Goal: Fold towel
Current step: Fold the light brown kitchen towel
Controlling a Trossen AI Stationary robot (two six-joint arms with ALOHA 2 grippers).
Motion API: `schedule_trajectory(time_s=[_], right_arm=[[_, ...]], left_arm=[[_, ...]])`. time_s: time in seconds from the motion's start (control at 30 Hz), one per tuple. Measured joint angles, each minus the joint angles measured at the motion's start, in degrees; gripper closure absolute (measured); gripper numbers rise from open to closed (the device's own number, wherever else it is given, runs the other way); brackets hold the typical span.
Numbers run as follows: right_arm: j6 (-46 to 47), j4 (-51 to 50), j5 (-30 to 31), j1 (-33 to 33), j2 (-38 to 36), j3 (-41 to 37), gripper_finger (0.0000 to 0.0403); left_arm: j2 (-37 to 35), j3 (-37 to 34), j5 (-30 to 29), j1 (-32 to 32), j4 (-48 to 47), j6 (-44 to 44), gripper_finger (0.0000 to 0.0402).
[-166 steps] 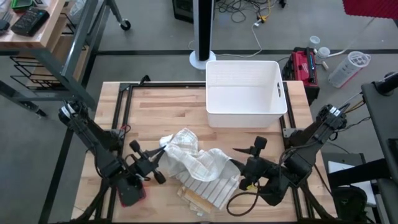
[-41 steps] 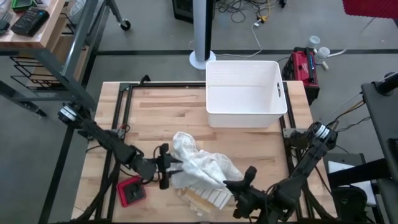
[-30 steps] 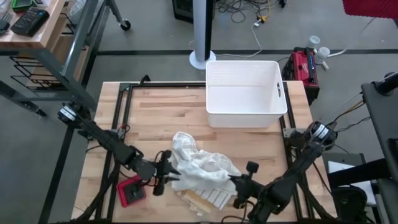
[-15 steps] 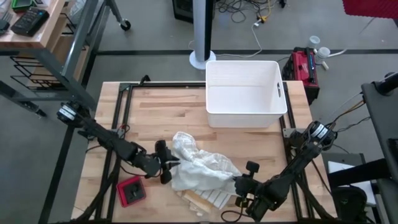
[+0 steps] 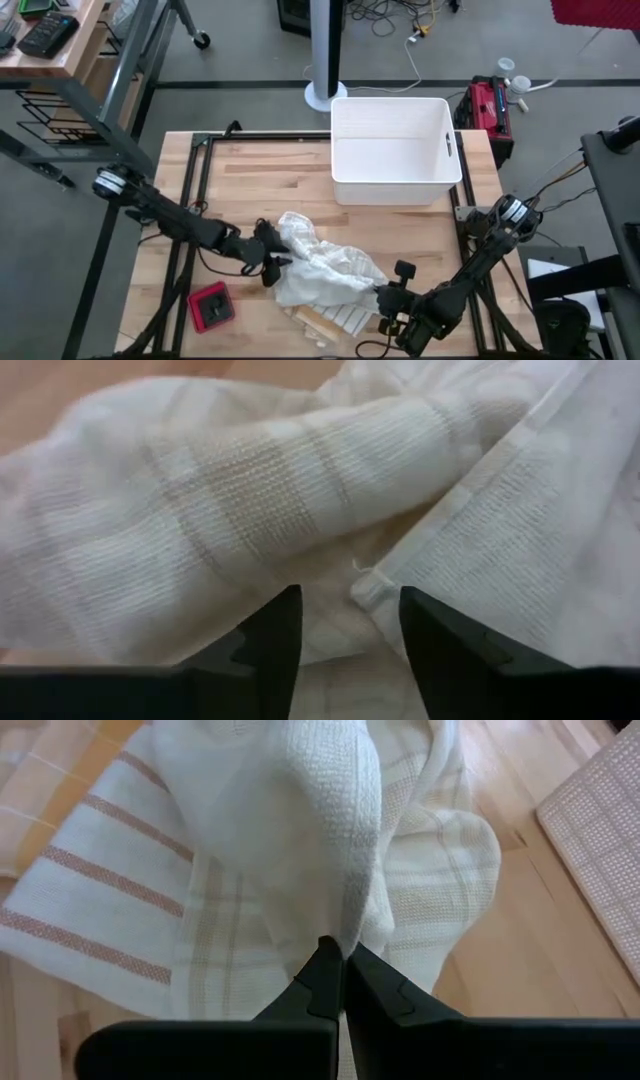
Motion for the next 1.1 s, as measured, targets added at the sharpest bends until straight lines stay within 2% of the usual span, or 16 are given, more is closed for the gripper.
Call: schedule_trajectory(time_s=[0.2, 0.3, 0.37, 0.53, 0.63, 0.7, 0.77, 0.87, 1.0, 1.1], right_arm=[[0.0, 0.0, 0.0, 0.0, 0.0, 0.0, 0.0403], [0.0, 0.0, 0.0, 0.0, 0.0, 0.0, 0.0403], [0.0, 0.0, 0.0, 0.0, 0.0, 0.0, 0.0403], [0.0, 0.0, 0.0, 0.0, 0.0, 0.0, 0.0403], [0.0, 0.0, 0.0, 0.0, 0.0, 0.0, 0.0403], [0.0, -0.1, 0.1, 0.0, 0.0, 0.0, 0.0403], [0.0, 0.0, 0.1, 0.0, 0.0, 0.0, 0.0403], [0.0, 0.0, 0.1, 0.0, 0.0, 0.0, 0.0403], [0.0, 0.0, 0.1, 0.0, 0.0, 0.0, 0.0403], [0.0, 0.0, 0.1, 0.0, 0.0, 0.0, 0.0403]], left_arm=[[2.6, 0.0, 9.2, 0.7, 7.7, 6.4, 0.0235], [3.3, 0.0, 15.1, 0.7, 11.4, 10.3, 0.0245], [3.3, 0.0, 17.0, 0.6, 13.0, 11.6, 0.0258], [2.5, 0.0, 17.3, -0.2, 13.8, 12.5, 0.0319], [2.1, 0.0, 21.2, -1.1, 15.9, 12.2, 0.0372], [1.8, 0.0, 24.4, -1.7, 17.9, 10.6, 0.0394], [1.5, 0.1, 26.2, -2.2, 19.0, 8.7, 0.0388], [1.0, 0.1, 24.6, -2.4, 17.0, 6.4, 0.0367], [0.4, 0.1, 20.1, -2.4, 10.2, 0.4, 0.0346], [0.3, 0.0, 20.6, -2.4, 3.8, -7.5, 0.0330]])
